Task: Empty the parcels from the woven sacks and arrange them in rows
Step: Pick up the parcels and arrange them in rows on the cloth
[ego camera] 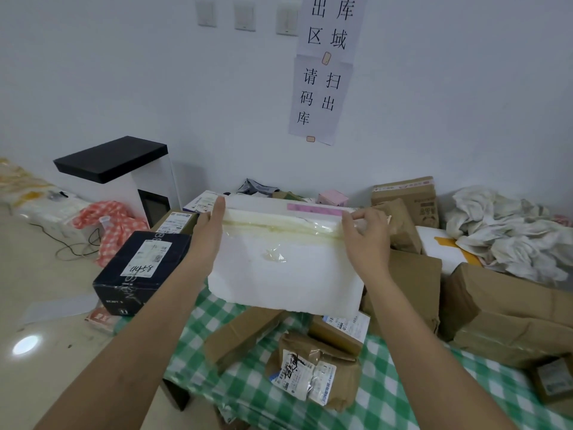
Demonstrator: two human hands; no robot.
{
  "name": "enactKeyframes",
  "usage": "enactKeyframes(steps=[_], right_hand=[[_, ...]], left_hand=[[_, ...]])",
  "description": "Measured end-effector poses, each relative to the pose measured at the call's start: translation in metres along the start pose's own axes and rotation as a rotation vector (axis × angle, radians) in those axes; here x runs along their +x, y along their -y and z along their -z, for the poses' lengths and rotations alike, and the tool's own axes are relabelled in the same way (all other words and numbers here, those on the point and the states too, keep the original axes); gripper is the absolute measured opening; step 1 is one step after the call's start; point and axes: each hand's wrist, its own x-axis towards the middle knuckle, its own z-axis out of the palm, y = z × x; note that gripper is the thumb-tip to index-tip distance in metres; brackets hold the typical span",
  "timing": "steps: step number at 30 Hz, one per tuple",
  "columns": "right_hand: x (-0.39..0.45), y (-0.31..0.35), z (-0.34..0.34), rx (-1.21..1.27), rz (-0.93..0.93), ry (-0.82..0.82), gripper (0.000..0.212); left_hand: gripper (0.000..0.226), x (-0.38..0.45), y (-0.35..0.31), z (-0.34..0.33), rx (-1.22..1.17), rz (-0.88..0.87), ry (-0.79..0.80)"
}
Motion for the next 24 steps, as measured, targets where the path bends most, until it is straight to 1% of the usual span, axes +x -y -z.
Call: enactKeyframes(steps=[2,4,6,9,14,17,21,23,24], right_hand=[[-0.004,-0.002,-0.002,-0.012,-0.009,0.006,0.006],[-0.01,-0.004,-0.004,-0.019,-0.021,0.005,0.012],[-0.016,-0.003,-0.005,-0.034,-0.054,0.008,0.019],[-0.026,-0.006,-0.005,-0.022,-0.119,0.046,0.024],[-0.041,-0.022,-0.008,0.13,-0.274,0.071,0.029],[-0.049,-0.032,-0.014,0.18,-0.335,0.082,0.033],[-0.052,-0.032,-0.018,0.301,-0.379,-0.001,0.029],[-0.049,-0.031,-0.019,0.375,-0.466,-0.03,0.027],[-0.047,-0.031,-0.021,0.404,-0.51,-0.033,0.026]], left_hand=[[0.085,0.004,0.005,0.003,-0.015,0.027,0.017],[0.07,0.006,0.01,0.006,-0.019,0.031,0.018],[0.064,0.005,0.012,0.007,0.015,0.048,0.021],[0.046,0.003,0.017,0.008,0.046,0.067,0.015],[0.048,0.008,0.039,0.018,0.061,0.15,-0.011],[0.037,0.01,0.048,0.021,0.056,0.17,0.002],[0.014,0.016,0.06,0.026,0.017,0.176,-0.022],[0.013,0.017,0.061,0.029,-0.008,0.18,-0.036],[0.019,0.018,0.061,0.03,-0.003,0.172,-0.023]])
